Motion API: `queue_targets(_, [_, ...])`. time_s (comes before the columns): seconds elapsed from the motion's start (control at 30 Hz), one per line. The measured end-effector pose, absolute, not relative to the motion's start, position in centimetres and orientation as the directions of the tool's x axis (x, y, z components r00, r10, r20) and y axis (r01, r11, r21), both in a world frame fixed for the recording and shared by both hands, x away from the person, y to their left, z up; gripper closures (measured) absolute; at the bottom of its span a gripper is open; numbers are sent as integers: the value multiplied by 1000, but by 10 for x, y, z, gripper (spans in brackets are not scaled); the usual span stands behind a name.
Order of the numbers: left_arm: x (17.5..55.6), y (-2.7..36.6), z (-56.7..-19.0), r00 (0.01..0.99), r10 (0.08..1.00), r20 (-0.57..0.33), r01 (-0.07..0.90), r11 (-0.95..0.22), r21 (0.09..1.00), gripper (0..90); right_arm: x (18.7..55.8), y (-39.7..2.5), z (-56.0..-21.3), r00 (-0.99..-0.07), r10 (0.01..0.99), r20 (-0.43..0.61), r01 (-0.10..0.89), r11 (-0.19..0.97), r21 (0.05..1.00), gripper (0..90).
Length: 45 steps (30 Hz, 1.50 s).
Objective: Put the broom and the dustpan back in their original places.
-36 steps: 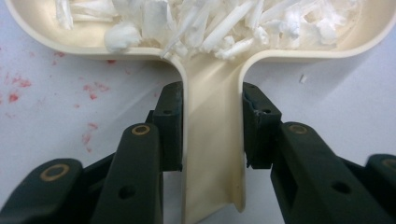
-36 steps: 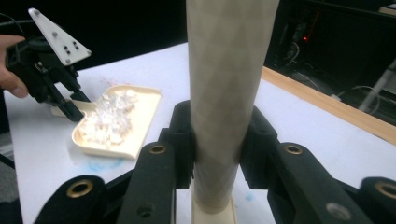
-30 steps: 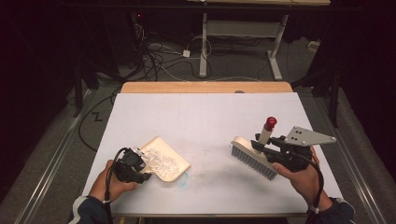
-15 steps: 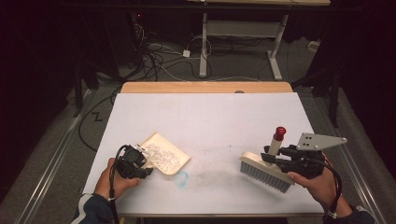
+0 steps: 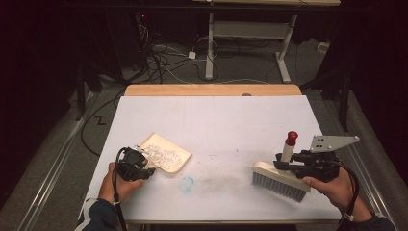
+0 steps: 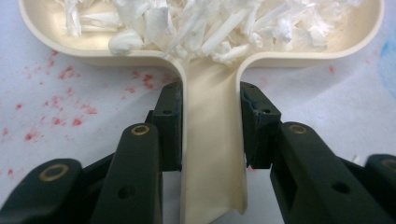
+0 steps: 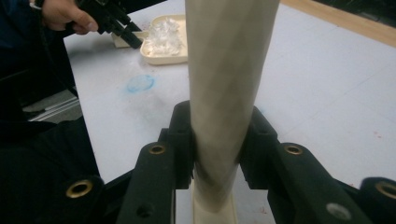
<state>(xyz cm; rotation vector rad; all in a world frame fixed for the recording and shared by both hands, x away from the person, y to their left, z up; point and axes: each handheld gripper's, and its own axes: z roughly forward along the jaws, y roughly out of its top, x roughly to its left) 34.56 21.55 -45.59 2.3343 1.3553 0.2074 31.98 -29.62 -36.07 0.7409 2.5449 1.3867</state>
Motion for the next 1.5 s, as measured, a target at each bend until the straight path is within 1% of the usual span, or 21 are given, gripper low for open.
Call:
queue_targets(0.17, [351,218,-457,476,875,-86,803,-392,449,626,331,-291,-368,-873,477,102,358,486,797,713])
queue_targets(0.33, [356,220,-457,439,894,-88,813,-353,464,626,342,-287,-372,-877,466,118,364,483,796,713])
queue_targets(0.47, [357,220,-459,408,909,-89,817,-320,479,626,351,-285,-375,-866,483,125,377,470,798,711])
queue_targets(0.53, [357,222,-460,377,920,-106,823,-280,495,625,355,-282,-376,-860,496,118,379,469,798,709])
queue_targets(0.7, [357,220,-462,354,929,-104,824,-258,504,622,363,-276,-379,-845,524,109,388,459,799,696])
queue_targets(0.77, [356,219,-462,340,933,-117,825,-237,513,618,366,-273,-379,-835,541,97,392,461,796,693])
queue_targets(0.83, [355,218,-463,340,933,-122,825,-233,515,605,368,-272,-380,-833,545,96,392,460,797,689])
queue_targets(0.9, [353,216,-463,341,929,-145,826,-222,518,571,369,-270,-380,-825,559,83,394,463,794,684])
queue_targets(0.97, [351,213,-463,346,928,-142,826,-229,515,536,370,-269,-381,-817,571,77,396,460,794,680])
queue_targets(1.07, [347,210,-462,358,922,-149,825,-238,513,520,373,-268,-381,-808,585,70,401,461,792,674])
queue_targets(1.13, [345,208,-462,368,919,-143,824,-250,509,519,375,-266,-382,-801,595,62,405,464,788,670])
queue_targets(1.23, [342,206,-462,391,906,-163,820,-263,508,519,376,-265,-382,-797,601,53,406,469,784,664])
queue_targets(1.33, [340,202,-460,395,908,-139,815,-277,509,513,379,-264,-382,-793,608,34,403,481,779,659])
queue_targets(1.5, [338,202,-459,400,907,-132,804,-278,526,527,384,-264,-381,-773,635,18,412,479,775,641])
